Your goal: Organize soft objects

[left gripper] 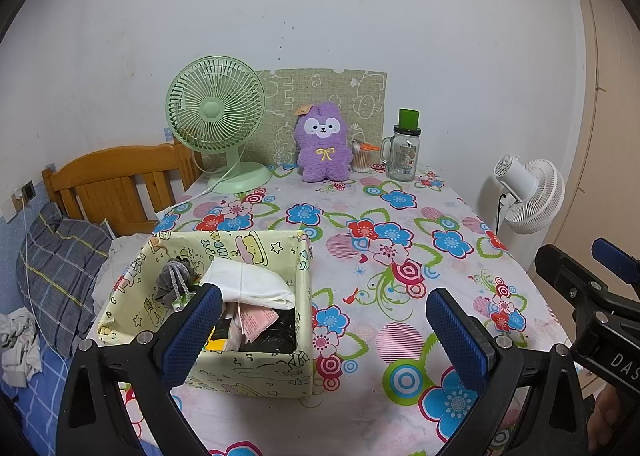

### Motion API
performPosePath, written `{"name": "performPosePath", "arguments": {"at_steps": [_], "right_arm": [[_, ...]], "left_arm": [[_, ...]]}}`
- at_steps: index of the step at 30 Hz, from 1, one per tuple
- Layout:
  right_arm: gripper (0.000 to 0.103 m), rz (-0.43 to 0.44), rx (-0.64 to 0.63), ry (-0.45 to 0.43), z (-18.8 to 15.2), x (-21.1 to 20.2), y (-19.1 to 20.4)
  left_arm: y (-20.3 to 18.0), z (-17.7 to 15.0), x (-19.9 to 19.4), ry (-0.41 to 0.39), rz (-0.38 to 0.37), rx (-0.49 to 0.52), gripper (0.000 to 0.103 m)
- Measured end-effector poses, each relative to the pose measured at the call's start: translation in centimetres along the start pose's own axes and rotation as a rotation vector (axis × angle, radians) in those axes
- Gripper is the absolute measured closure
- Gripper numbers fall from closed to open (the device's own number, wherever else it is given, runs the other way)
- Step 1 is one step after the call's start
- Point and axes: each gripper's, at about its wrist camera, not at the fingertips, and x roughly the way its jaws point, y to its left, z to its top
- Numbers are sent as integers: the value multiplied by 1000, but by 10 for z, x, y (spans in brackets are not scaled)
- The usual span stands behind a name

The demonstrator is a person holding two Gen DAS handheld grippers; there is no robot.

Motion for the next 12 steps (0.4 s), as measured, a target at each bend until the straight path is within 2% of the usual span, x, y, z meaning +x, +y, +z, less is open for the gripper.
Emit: {"name": "performPosePath", "arguments": {"at_steps": [12], "right_arm": [[5, 0, 0, 1, 0, 0, 0]], "left_arm": [[0, 0, 0, 3, 0, 0, 0]]}}
